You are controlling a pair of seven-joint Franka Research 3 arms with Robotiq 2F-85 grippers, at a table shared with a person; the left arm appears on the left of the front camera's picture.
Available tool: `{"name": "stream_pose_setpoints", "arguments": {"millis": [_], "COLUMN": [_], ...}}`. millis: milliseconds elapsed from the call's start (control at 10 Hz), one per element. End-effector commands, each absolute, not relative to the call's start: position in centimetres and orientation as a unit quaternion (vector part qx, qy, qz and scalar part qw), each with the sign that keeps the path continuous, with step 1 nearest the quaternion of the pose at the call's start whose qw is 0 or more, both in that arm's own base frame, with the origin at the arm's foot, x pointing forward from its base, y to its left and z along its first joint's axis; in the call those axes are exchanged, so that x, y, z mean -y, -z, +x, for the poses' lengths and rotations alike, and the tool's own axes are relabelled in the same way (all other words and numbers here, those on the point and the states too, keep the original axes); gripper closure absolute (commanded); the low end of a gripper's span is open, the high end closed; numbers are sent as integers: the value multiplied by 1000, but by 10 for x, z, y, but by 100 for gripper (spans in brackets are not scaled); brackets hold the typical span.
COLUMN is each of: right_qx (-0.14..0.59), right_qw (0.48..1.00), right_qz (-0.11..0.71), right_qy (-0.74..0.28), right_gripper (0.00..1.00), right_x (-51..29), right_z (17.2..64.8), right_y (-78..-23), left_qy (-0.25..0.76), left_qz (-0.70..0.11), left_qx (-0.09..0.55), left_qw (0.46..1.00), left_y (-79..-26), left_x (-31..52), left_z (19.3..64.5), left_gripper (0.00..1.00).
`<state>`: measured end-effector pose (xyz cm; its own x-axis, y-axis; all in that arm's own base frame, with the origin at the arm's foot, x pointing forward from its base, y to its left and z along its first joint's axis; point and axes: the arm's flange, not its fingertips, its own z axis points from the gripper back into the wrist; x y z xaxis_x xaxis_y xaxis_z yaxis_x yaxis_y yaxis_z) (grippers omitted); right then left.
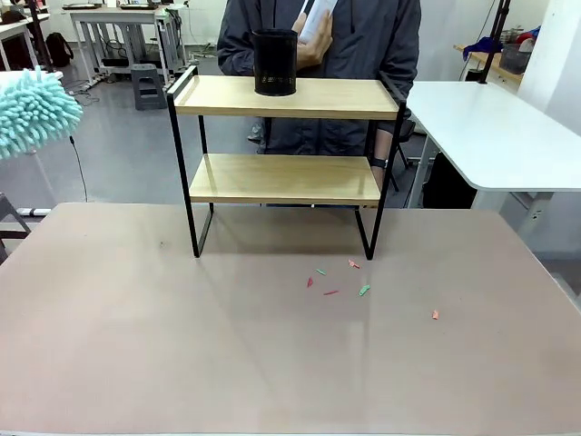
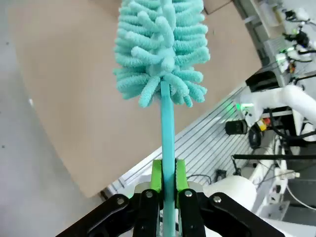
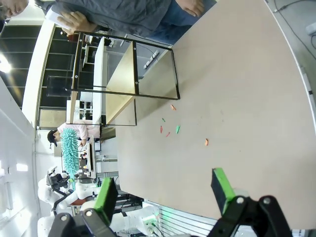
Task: Clean the shelf.
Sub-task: Clean the remaining tier of the Shelf with the Duster once objects are removed.
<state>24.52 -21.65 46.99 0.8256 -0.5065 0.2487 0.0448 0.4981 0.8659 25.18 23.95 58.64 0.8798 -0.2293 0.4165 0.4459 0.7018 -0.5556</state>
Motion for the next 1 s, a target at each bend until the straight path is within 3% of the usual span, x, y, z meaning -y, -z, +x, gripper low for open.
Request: {"name": "stream_pose_setpoints", "arguments": {"millis": [0,100,300,400,900], "right_qx": [260,260,260,260,260], "right_qw": [824,824,824,824,824], "right_qz": [479,479,479,479,479], "right_qy": [156,156,156,156,156], "right_gripper": [0,0,0,0,0], "right_x": [215,215,215,215,215], "right_z": [247,247,247,247,247], "right_y": [-470,-470,-470,-470,-470], "left_qy": [125,11,7,111,111], "left_qz": [-349,-305,-303,-326,-326], "left_qx": [190,186,176,171,171], "left_qw": [909,934,936,923,923], "left_y": [-597,-577,-573,-582,-582], "left_x": [-220,-207,-204,-233,-233], "left_z": [276,332,339,286,286], "left_gripper": [88,88,88,88,88]}}
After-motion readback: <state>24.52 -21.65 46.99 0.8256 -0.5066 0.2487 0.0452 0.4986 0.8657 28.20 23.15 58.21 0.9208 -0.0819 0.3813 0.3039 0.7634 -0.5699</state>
